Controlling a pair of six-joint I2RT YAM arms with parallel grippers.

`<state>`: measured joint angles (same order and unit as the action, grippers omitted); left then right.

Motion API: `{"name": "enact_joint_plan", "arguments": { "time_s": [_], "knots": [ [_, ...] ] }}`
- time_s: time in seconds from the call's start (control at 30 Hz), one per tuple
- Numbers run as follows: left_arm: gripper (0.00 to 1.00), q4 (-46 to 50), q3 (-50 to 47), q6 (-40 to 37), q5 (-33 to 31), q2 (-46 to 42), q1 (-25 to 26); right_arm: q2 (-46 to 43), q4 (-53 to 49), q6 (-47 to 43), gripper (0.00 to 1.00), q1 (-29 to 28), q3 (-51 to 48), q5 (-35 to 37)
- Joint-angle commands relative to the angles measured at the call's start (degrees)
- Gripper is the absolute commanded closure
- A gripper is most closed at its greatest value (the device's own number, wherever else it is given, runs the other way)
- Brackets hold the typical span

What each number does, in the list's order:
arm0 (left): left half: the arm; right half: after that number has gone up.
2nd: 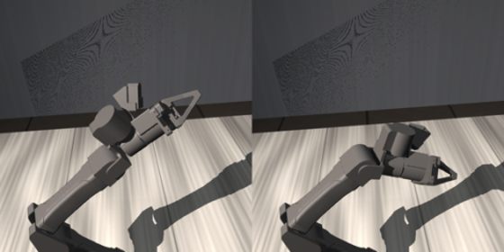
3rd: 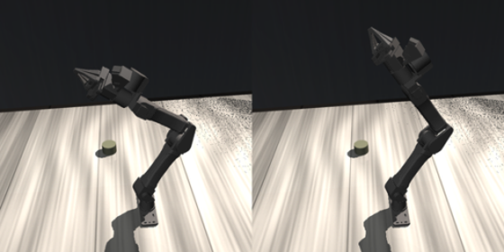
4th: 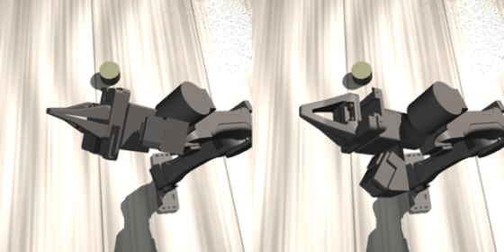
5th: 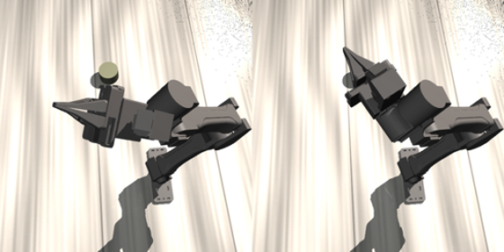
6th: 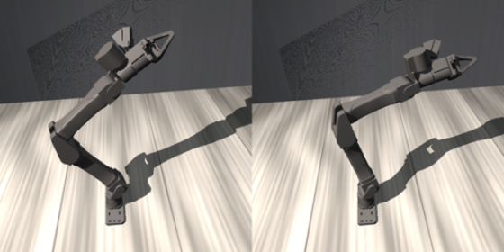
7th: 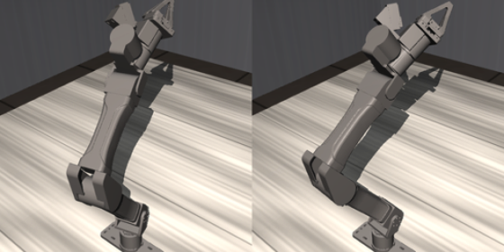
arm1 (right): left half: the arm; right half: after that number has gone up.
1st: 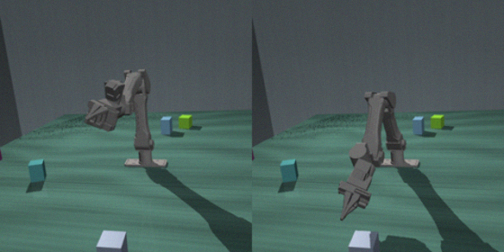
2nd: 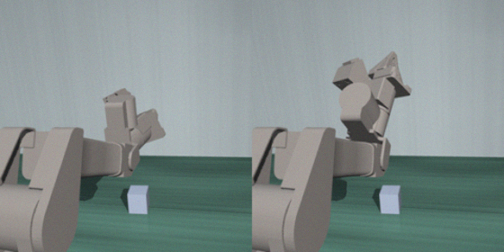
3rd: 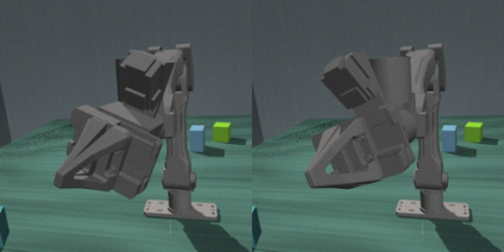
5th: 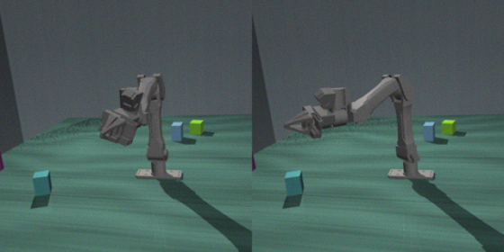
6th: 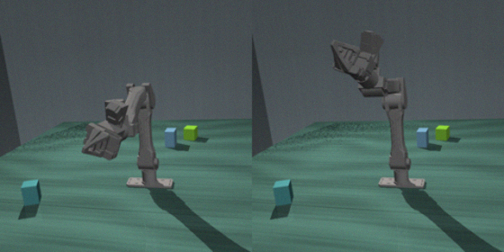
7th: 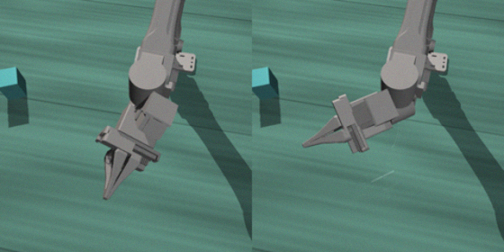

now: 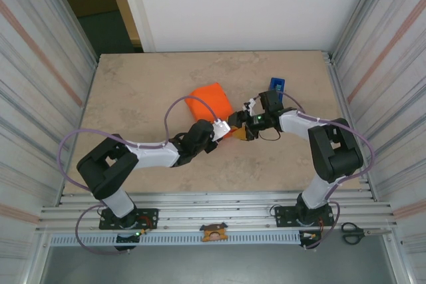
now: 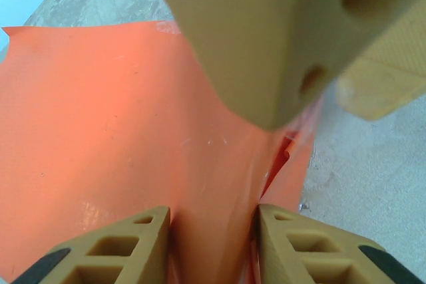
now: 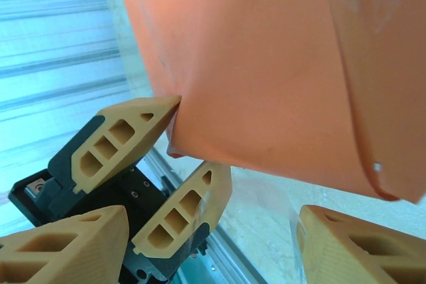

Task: Wrap the gift box in paper
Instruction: Stick the wrapping paper to the gift box.

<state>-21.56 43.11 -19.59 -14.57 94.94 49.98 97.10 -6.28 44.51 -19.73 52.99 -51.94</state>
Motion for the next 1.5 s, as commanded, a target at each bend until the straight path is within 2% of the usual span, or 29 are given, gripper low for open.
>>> {"name": "enact_joint_plan", "arguments": {
  "time_s": [0.0, 0.13, 0.43, 0.53, 0.7, 0.83, 1.03, 1.27, 1.4, 1.47],
  "knots": [
    [0.64, 10.53, -2.34, 2.1, 1.34, 3.35, -0.38, -2.17, -1.19, -1.28, 0.3, 0.49, -0.27, 0.2],
    [0.64, 10.57, -2.34, 2.1, 1.32, 3.15, -0.32, -2.9, -1.34, -1.59, 0.28, 0.81, -0.89, 0.57],
    [0.64, 10.49, -2.33, 2.02, 0.95, 3.28, -0.39, -4.44, 5.67, 3.54, 0.41, -0.05, -3.86, -3.43],
    [0.64, 10.4, -2.34, 2.1, 1.18, 3.39, -0.32, -6.28, 7.46, 5.7, 0.52, 0.02, -5.06, -4.51],
    [0.64, 10.05, -2.44, 2.1, 0.94, 3.54, -0.41, -7.93, 6.22, 6.02, 0.78, 0.04, -5.0, -3.89],
    [0.64, 10.27, -2.27, 2.43, 0.95, 3.55, -0.4, -6.38, 6.27, 6.46, 0.89, -0.65, -4.23, -3.54],
    [0.64, 10.21, -2.35, 2.57, 1.12, 3.34, -0.41, -4.38, 10.13, 6.71, 1.0, -1.37, -3.86, -5.19],
    [0.64, 10.14, -2.35, 2.81, 1.3, 3.5, -0.41, -1.12, 18.27, 8.03, 1.0, -1.79, -4.23, -8.43],
    [0.64, 10.35, -2.35, 2.9, 1.3, 3.55, -0.38, 1.29, 14.27, 4.97, 1.0, -1.58, -4.15, -8.21],
    [0.64, 10.55, -2.33, 2.94, 1.14, 3.37, -0.38, 1.85, 15.85, 5.38, 1.0, -1.03, -6.1, -7.95]
  ]
}}
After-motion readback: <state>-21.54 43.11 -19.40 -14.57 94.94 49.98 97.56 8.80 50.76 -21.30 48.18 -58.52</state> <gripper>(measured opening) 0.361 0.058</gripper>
